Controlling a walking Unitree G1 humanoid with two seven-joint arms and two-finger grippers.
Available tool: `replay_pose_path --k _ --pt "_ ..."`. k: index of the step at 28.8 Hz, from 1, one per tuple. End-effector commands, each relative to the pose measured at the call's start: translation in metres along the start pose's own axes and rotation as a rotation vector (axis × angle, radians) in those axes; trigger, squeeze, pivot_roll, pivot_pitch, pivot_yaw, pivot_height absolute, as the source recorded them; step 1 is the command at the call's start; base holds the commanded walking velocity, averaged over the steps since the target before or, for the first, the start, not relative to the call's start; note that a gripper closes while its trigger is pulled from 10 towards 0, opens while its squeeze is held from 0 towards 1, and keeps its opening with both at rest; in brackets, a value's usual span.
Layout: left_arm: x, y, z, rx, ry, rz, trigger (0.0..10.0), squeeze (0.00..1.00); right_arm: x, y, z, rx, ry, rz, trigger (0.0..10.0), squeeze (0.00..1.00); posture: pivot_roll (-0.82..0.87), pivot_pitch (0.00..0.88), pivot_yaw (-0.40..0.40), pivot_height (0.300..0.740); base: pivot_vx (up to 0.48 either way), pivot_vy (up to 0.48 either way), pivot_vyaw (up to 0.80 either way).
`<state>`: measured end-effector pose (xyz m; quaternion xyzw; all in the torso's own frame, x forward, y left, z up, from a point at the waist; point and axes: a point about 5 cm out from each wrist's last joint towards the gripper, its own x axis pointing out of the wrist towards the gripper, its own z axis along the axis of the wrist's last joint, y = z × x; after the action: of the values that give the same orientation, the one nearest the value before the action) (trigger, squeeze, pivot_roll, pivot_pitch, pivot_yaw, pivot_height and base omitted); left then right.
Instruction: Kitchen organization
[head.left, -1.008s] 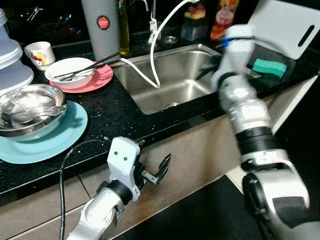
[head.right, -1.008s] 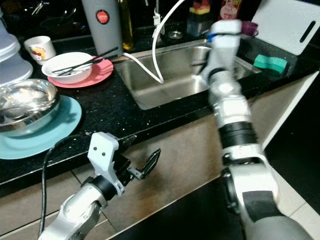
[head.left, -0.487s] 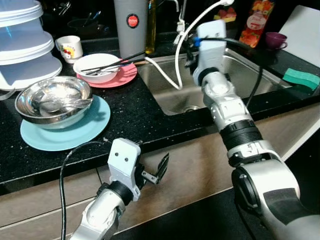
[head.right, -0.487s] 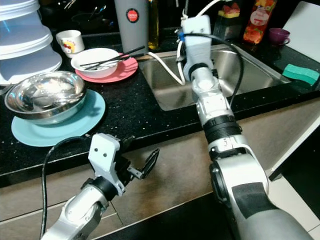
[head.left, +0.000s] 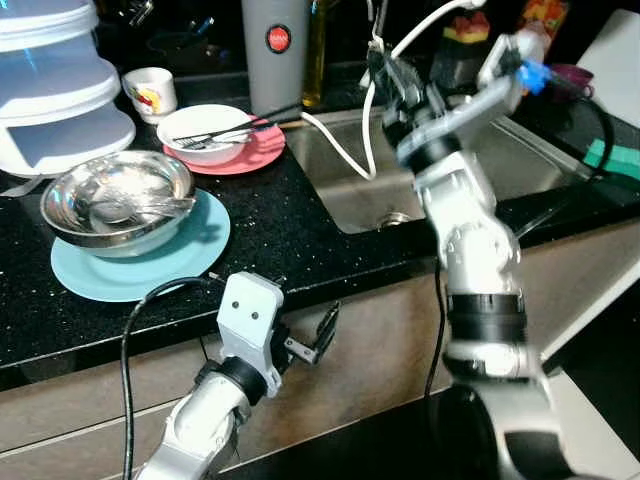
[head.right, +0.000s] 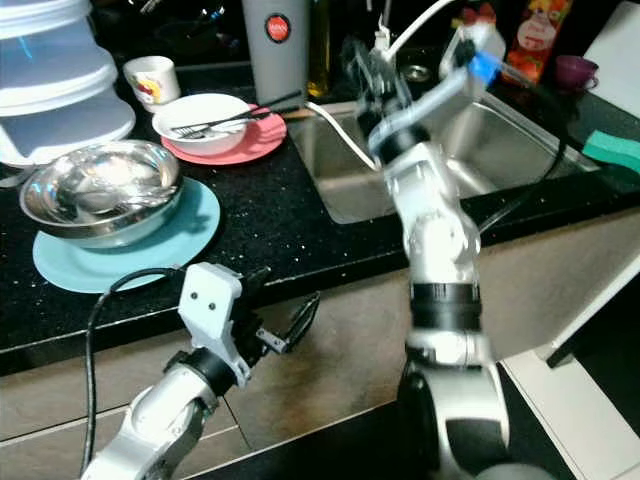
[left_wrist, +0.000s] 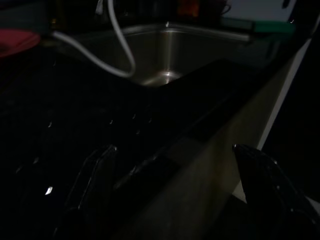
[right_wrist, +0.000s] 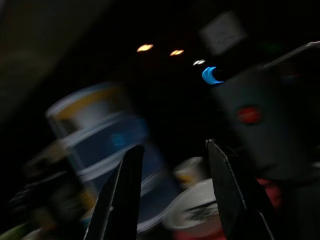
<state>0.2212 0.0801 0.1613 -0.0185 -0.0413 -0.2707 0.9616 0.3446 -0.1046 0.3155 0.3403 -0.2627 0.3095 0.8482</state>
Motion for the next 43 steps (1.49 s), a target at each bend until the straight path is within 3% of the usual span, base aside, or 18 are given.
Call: replay_pose_path --k 1,3,6,10,13,14,15,17,20,22,23,25,28,31,33,35,36,43 --pt "0.002 0.006 0.003 0.024 -0.011 0.01 10.0 0.0 -0.004 0.02 0.003 0.075 -0.014 0.138 10.0 0.0 0.1 0.0 0.012 0.74 0.0 0.0 0.0" --pt "0.005 0.017 0.013 0.071 -0.045 0.047 10.0 0.0 -0.015 0.031 0.006 0.141 -0.015 0.229 10.0 0.0 0.1 0.0 0.011 0.74 0.0 0.0 0.0" --pt "0.006 0.021 0.018 0.095 -0.059 0.061 10.0 0.0 -0.018 0.03 0.005 0.131 0.005 0.233 10.0 0.0 0.1 0.0 0.012 0.74 0.0 0.0 0.5" --pt "0.012 0.035 0.046 0.189 -0.142 0.084 10.0 0.0 -0.025 0.008 0.005 0.109 0.017 0.112 10.0 0.0 0.11 0.0 0.015 0.74 0.0 0.0 0.74" --pt "0.016 0.039 0.066 0.293 -0.196 0.091 10.0 0.0 -0.031 0.002 0.006 0.131 0.023 0.098 10.0 0.0 0.11 0.0 0.017 0.74 0.0 0.0 0.0" --pt "0.016 0.039 0.066 0.293 -0.196 0.091 10.0 0.0 -0.031 0.002 0.006 0.131 0.023 0.098 10.0 0.0 0.11 0.0 0.017 0.74 0.0 0.0 0.0" --pt "0.017 0.039 0.081 0.387 -0.232 0.095 10.0 0.0 -0.04 -0.001 0.005 0.136 0.046 0.096 10.0 0.0 0.11 0.0 0.016 0.74 0.0 0.0 0.0" --pt "0.017 0.039 0.085 0.427 -0.242 0.09 10.0 0.0 -0.044 -0.002 0.003 0.133 0.065 0.096 10.0 0.0 0.11 0.0 0.016 0.74 0.0 0.0 0.0" --pt "0.017 0.036 0.093 0.545 -0.242 0.067 10.0 0.0 -0.062 -0.015 -0.002 0.035 0.154 0.035 10.0 0.0 0.11 0.0 0.013 0.74 0.0 0.0 0.0" --pt "0.016 0.037 0.091 0.552 -0.23 0.067 10.0 0.0 -0.076 -0.038 -0.004 -0.161 0.255 -0.061 10.0 0.0 0.11 0.0 0.011 0.74 0.0 0.0 0.0" --pt "0.016 0.037 0.091 0.552 -0.23 0.067 10.0 0.0 -0.076 -0.038 -0.004 -0.161 0.255 -0.061 10.0 0.0 0.11 0.0 0.011 0.74 0.0 0.0 0.0" --pt "0.014 0.042 0.088 0.588 -0.202 0.073 10.0 0.0 -0.09 -0.05 0.003 -0.251 0.332 -0.041 10.0 0.0 0.11 0.0 0.014 0.74 0.0 0.0 0.0" --pt "0.01 0.049 0.086 0.639 -0.167 0.086 10.0 0.0 -0.109 -0.044 0.008 -0.3 0.482 0.106 10.0 0.0 0.11 0.0 0.02 0.74 0.0 0.0 0.0" --pt "0.008 0.057 0.085 0.659 -0.144 0.108 10.0 0.0 -0.123 -0.038 0.005 -0.302 0.578 0.175 10.0 0.0 0.11 0.0 0.021 0.74 0.0 0.0 0.0" --pt "0.008 0.057 0.085 0.659 -0.144 0.108 10.0 0.0 -0.123 -0.038 0.005 -0.302 0.578 0.175 10.0 0.0 0.11 0.0 0.021 0.74 0.0 0.0 0.0" --pt "0.006 0.068 0.082 0.679 -0.115 0.13 10.0 0.0 -0.128 -0.032 0.001 -0.287 0.607 0.199 10.0 0.0 0.1 0.0 0.027 0.74 0.0 0.0 0.0" --pt "0.006 0.078 0.079 0.728 -0.074 0.127 10.0 0.0 -0.128 -0.027 -0.006 -0.284 0.608 0.209 10.0 0.0 0.1 0.0 0.031 0.74 0.0 0.0 0.0" --pt "0.006 0.093 0.08 0.818 -0.021 0.115 10.0 0.0 -0.125 -0.023 -0.007 -0.289 0.607 0.23 10.0 0.0 0.09 0.0 0.039 0.74 0.0 0.0 0.0"
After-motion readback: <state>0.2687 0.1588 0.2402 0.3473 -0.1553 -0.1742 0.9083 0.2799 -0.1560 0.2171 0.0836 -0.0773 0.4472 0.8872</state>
